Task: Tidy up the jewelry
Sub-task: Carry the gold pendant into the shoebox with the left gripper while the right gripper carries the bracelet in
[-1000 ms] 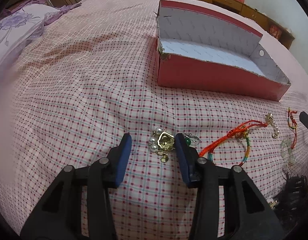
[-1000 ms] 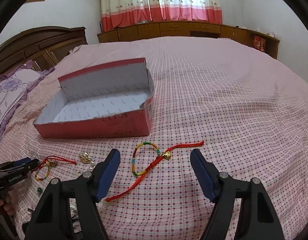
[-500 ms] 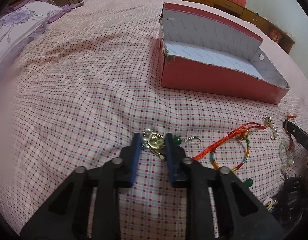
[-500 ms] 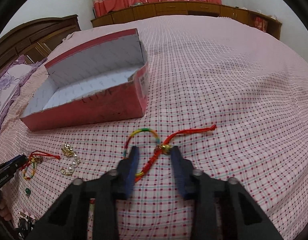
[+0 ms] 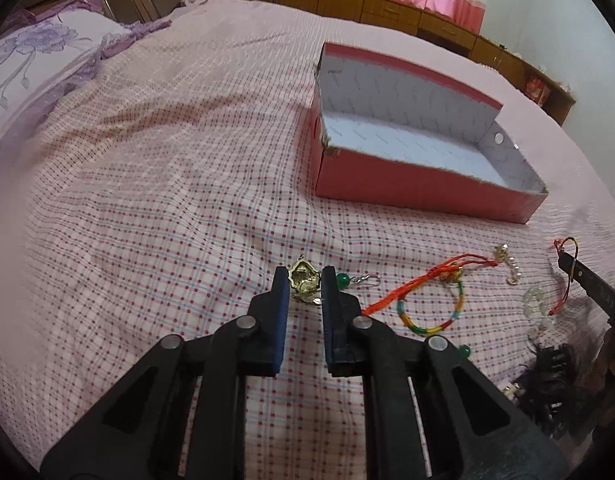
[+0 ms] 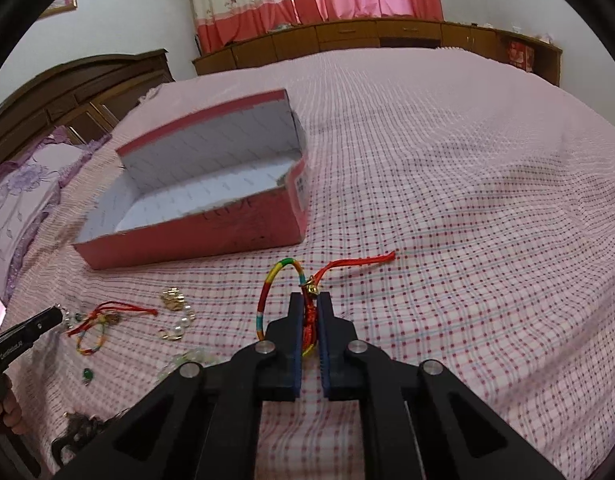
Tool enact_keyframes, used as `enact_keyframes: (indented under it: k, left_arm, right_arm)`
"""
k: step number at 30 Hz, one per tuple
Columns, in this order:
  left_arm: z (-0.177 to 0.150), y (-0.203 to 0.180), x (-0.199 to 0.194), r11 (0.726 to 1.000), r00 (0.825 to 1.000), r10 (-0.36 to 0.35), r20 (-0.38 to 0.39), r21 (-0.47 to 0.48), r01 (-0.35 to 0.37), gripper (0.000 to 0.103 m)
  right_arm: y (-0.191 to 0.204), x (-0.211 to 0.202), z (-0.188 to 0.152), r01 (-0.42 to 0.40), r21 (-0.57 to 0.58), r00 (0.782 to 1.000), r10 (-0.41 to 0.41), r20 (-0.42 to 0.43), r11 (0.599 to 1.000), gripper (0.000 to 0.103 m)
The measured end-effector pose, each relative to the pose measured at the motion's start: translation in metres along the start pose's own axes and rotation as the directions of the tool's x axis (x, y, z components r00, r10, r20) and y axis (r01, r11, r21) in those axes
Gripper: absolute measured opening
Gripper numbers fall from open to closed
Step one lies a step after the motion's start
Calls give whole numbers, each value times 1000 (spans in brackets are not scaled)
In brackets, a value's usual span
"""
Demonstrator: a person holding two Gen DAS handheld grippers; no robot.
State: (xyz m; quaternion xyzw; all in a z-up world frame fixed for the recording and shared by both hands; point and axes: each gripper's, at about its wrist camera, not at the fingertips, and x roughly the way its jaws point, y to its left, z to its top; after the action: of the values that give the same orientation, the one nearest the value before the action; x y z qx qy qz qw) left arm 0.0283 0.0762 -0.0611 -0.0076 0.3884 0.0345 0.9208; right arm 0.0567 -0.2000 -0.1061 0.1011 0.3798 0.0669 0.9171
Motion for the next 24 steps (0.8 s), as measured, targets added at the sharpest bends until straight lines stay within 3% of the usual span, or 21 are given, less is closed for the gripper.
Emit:
enact_keyframes:
  k: [14, 24]
  left_arm:
    - [17, -8, -66, 998, 990, -35, 134, 53, 28, 7]
    - [51, -38, -53, 996, 986, -74, 152, 58, 66, 7]
  right_arm:
    - [24, -60, 15, -76, -56, 987, 83, 135, 996, 8]
    - [51, -80, 38, -123, -109, 968, 144, 205, 986, 7]
